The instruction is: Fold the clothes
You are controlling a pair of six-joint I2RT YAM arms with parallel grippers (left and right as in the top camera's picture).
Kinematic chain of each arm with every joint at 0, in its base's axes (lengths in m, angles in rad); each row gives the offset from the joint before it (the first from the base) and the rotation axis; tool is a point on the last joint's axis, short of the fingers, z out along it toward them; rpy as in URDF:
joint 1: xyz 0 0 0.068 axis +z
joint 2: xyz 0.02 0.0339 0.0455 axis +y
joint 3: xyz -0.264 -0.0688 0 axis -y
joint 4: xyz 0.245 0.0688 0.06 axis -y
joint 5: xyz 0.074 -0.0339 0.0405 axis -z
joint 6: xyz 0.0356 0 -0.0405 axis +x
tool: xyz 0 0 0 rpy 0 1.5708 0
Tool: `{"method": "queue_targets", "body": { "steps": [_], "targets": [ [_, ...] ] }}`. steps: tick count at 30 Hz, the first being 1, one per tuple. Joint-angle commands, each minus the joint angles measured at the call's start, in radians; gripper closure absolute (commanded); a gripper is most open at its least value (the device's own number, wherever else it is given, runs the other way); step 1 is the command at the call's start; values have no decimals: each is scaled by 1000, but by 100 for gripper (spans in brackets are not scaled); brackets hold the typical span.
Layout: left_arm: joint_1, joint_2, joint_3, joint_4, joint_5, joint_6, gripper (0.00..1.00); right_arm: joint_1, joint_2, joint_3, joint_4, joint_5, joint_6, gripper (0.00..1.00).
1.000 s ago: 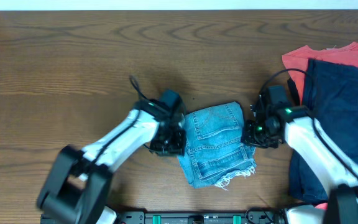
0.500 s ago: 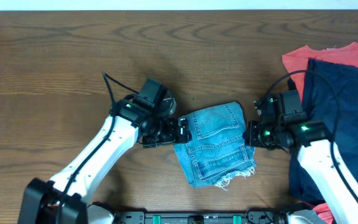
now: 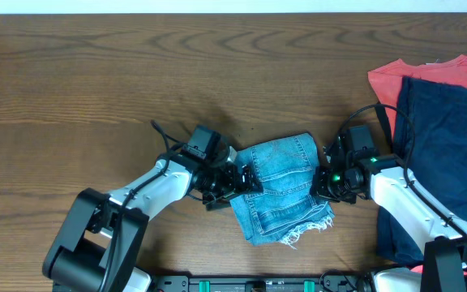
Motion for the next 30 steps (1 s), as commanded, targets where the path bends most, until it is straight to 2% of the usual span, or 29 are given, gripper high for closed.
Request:
{"method": "queue_targets", "body": {
  "steps": [1, 5, 9, 13, 16, 17, 19, 20, 25, 30],
  "targets": [
    [-40, 69, -47, 54, 6, -116, 2, 14, 24, -17, -3, 27, 19, 99],
    [-80, 120, -47, 125, 3, -203, 2, 14, 24, -17, -3, 27, 19, 99],
    [-84, 174, -47, 177, -2, -223, 1, 14, 24, -17, -3, 24, 18, 99],
    [-84, 201, -47, 238, -2, -219, 32, 14, 24, -17, -3, 23, 19, 99],
    [-84, 201, -47, 261, 3, -188, 63, 14, 24, -17, -8, 23, 18, 99],
    [-84, 201, -47, 265, 9, -177, 68, 14, 24, -17, -10, 24, 19, 99],
    [-84, 201, -46, 274, 31, -119, 87, 14, 23, -16, -12, 23, 18, 99],
    [-84, 201, -45, 274, 45, -90, 92, 14, 21, -16, -16, 23, 19, 99],
    [-61, 183, -42, 251, 96, -3, 94, 13, -28, -8, -77, 24, 18, 99],
    [21, 99, -2, 111, 115, 86, 94, -3, -147, 31, -153, 23, 14, 99]
  ]
}}
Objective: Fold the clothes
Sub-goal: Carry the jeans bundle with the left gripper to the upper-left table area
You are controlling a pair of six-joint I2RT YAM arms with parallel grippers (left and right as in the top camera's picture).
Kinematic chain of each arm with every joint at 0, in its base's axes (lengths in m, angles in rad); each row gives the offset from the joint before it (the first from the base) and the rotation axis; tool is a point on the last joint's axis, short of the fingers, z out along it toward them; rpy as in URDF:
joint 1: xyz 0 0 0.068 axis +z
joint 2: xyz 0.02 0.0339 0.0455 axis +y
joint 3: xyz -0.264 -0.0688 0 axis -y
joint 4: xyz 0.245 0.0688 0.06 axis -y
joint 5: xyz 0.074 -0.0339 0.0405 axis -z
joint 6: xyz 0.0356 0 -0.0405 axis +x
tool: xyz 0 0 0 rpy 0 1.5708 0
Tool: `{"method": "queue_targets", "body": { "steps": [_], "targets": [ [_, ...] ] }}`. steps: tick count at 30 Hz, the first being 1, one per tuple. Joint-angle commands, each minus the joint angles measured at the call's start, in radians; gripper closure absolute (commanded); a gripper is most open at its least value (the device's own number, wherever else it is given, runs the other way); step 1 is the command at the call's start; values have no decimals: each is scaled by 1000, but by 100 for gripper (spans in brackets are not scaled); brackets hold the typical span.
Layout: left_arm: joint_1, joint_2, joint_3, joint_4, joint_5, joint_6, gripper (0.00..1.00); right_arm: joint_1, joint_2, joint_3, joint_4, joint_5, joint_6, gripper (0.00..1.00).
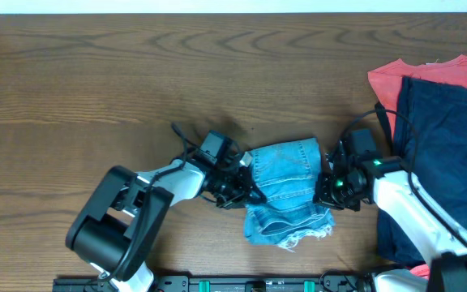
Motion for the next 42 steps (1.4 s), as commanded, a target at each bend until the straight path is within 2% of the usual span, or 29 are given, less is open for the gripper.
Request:
{"method": "queue_targets", "body": {
  "steps": [1, 4, 6, 11, 18, 22, 28, 29, 32, 35, 37, 42],
  "targets": [
    [85, -69, 29, -101, -35, 115, 94, -7, -99, 45, -32, 19, 11, 99],
    [175, -161, 81, -159, -24, 166, 94, -16, -186, 86, -52, 4, 11, 99],
    [249, -220, 109, -142, -25, 165, 94, -15, -243, 113, -50, -3, 19, 99],
    [479, -268, 175, 23, -30, 72, 94, -15, -323, 127, -38, -6, 66, 99],
    [763, -178, 180, 178, -245, 34, 94, -15, -333, 126, -38, -3, 68, 99],
    [867, -60, 180, 285, -251, 38, 94, -15, -333, 126, -28, 2, 68, 99],
    [984, 49, 180, 352, -299, 42, 92, -15, -333, 126, -32, 2, 68, 99],
    [999, 50, 181, 354, -311, 41, 89, -15, -333, 126, -31, 2, 68, 99],
    [1046, 48, 186, 373, -311, 41, 51, -15, -333, 126, -31, 2, 68, 99],
    [1075, 38, 187, 341, -254, 61, 23, -15, -333, 126, -31, 2, 68, 99],
    [1092, 21, 187, 268, -229, 84, 4, -15, -333, 126, -31, 2, 68, 99],
    [1129, -62, 187, -11, -248, 261, 2, -15, -333, 126, -32, -6, 68, 99]
  ]
}}
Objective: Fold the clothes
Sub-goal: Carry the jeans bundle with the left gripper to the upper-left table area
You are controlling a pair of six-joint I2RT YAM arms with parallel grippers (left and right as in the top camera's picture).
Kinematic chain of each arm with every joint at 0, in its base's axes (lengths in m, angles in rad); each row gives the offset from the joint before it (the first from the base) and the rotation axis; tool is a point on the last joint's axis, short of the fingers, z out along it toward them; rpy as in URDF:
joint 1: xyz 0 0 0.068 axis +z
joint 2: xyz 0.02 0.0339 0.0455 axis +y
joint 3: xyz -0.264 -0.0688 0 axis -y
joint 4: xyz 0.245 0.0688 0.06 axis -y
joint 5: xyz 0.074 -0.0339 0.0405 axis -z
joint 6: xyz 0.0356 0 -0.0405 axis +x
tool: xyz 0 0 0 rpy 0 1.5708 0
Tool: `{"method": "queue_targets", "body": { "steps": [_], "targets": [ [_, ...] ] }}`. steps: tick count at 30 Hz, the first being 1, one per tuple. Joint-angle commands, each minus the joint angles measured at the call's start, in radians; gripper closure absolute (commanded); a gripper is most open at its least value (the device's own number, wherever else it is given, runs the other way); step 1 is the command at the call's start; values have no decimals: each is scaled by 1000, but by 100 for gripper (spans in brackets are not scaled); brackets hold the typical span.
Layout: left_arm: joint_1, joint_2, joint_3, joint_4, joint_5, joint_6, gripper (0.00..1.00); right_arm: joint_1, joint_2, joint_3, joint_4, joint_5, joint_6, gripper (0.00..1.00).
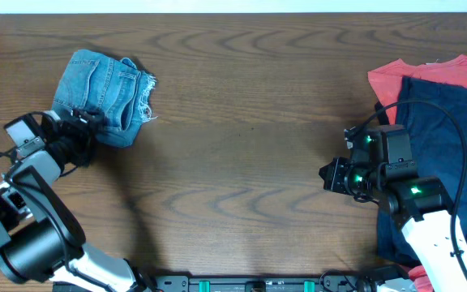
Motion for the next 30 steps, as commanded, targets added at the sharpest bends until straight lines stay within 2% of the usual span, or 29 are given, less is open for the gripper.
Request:
{"method": "queue_targets", "body": {
  "steps": [1, 4, 7, 8, 9, 12, 13, 16, 19, 25, 30],
  "targets": [
    [33, -101, 14, -158, -16, 171, 2, -12, -4, 11, -1, -9, 15, 99],
    [60, -204, 14, -286, -39, 225, 2, -12, -4, 11, 0, -8, 15, 99],
    [74, -328, 14, -340, -41, 238, 1, -12, -4, 11, 2, -8, 15, 99],
    [74, -368, 14, -336, -41, 238, 6, -12, -4, 11, 3, -8, 15, 99],
    [74, -413, 14, -317, -40, 238, 21, -12, -4, 11, 4, -7, 14, 98],
    [64, -500, 14, -214, -51, 242, 87, -12, -4, 11, 4, 9, 14, 98],
    [61, -513, 14, -180, -69, 241, 94, -12, -4, 11, 5, 17, 14, 98],
    [34, -503, 14, -99, -143, 247, 94, -12, -4, 11, 8, 30, 14, 97],
    [-10, -435, 14, -48, -156, 309, 94, -12, -4, 11, 8, 43, 14, 97],
    [-138, -203, 14, 26, -145, 443, 94, -12, -4, 11, 6, 52, 14, 96],
    [-187, -30, 14, 59, -224, 454, 94, -12, -4, 11, 1, 51, 16, 98]
  ]
}}
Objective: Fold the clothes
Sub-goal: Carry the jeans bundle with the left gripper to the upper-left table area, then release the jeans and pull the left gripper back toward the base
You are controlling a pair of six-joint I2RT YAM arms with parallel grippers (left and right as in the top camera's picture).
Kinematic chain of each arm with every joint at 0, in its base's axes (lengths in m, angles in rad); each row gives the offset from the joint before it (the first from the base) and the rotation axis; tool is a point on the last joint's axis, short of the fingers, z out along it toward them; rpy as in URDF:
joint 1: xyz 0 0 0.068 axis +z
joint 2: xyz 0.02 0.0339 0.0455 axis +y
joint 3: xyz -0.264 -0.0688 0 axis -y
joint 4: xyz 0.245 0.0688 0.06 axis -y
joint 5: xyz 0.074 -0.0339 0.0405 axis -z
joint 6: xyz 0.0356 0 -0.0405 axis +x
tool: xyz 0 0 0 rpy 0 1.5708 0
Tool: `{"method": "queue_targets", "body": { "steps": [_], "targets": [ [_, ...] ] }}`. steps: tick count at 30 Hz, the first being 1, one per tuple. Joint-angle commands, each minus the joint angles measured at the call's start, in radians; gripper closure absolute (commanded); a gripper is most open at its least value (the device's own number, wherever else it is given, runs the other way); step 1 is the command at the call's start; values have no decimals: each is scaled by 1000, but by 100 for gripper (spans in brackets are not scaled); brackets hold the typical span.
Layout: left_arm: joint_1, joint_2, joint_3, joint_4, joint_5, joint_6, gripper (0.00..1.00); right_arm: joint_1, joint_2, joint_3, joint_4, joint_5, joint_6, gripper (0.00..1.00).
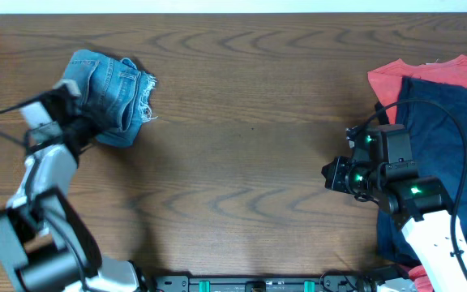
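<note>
The folded denim shorts point(108, 93) lie at the far left of the table, frayed hem pointing right. My left gripper point(78, 126) is at their lower left edge, blurred; its fingers cannot be made out against the cloth. My right gripper point(329, 175) hovers over bare wood at the right, open and holding nothing, just left of the waiting clothes pile.
A navy garment point(448, 122) lies at the right edge on top of a coral red one point(428, 73), partly under my right arm. The brown wooden table point(242, 122) stretches between the shorts and the pile.
The left arm has shifted up and slightly right beside the shorts, which lie where they were. The right gripper has barely moved.
Both grippers were at the sides of the denim shorts at the table's middle front. Then the shorts were folded shorter there. Later the folded shorts lay at the far left with the left gripper beside them, and the right gripper had drawn back near the pile.
</note>
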Motion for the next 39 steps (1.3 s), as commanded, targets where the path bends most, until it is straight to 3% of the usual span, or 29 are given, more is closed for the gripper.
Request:
{"method": "queue_targets", "body": {
  "steps": [1, 9, 12, 16, 21, 26, 30, 32, 34, 37, 39],
  "targets": [
    [-18, 111, 3, 11, -65, 57, 94, -12, -4, 11, -5, 8, 21, 98],
    [-18, 151, 3, -49, -34, 56, 94, -12, -5, 11, -6, 8, 20, 99],
    [-17, 86, 14, -113, 31, 57, 87, -12, -5, 11, -5, 9, 18, 99],
    [-31, -37, 77, -297, 72, 79, 69, -9, -12, 25, -6, 36, -38, 99],
    [-106, -185, 238, -637, 58, 249, 57, 13, -53, 90, -13, 134, -110, 99],
    [-257, -311, 434, -981, -146, 360, 50, 35, -123, 206, -73, 214, -152, 99],
    [-374, -450, 481, -1077, -203, 357, 41, 39, -196, 291, -159, 225, -164, 97],
    [-421, -542, 480, -1102, -203, 355, 28, 39, -238, 319, -200, 225, -164, 91],
    [-446, -634, 480, -1132, -255, 317, 4, 39, -286, 336, -236, 217, -164, 80],
    [-452, -772, 480, -1192, -413, 188, 2, 39, -356, 341, -269, 208, -163, 53],
    [-452, -848, 480, -1226, -456, 171, 2, 39, -394, 341, -282, 194, -163, 18]
  ]
}}
